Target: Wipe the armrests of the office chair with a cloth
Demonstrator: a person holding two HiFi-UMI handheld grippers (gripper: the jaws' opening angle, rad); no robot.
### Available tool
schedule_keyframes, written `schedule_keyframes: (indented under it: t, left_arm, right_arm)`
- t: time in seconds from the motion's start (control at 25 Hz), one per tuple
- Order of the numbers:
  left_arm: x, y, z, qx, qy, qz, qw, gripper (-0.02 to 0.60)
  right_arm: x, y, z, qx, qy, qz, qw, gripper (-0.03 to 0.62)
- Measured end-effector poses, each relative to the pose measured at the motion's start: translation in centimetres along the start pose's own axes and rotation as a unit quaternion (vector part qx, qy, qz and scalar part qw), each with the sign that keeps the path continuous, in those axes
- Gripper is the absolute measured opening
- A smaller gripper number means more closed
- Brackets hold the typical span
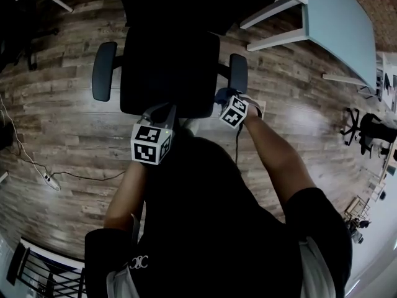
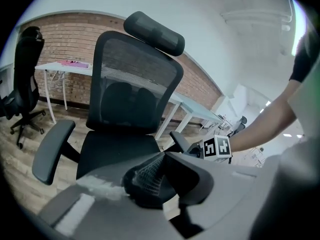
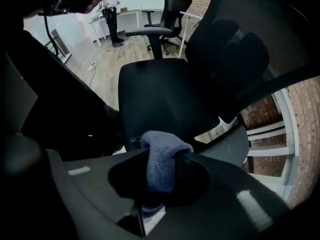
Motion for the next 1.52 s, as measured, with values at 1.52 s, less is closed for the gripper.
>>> schedule_keyframes:
  t: [1.52]
  left_arm:
    - [-3.6, -3.1, -2.7, 0.066, -0.007, -0.118, 0.9908, 0.006]
  right_arm:
    - [-3.0, -21.7, 1.8, -0.27, -0.108, 0.008, 0.957, 0.074]
Point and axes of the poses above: the fingertips, and each gripper's own axes: x backward along the fingers, y to its left, z out of its underside, the point moved 8 cm from there along x, backward along the fingers, and after that the axes turned 4 degrees about x, right-handed, at the moved point
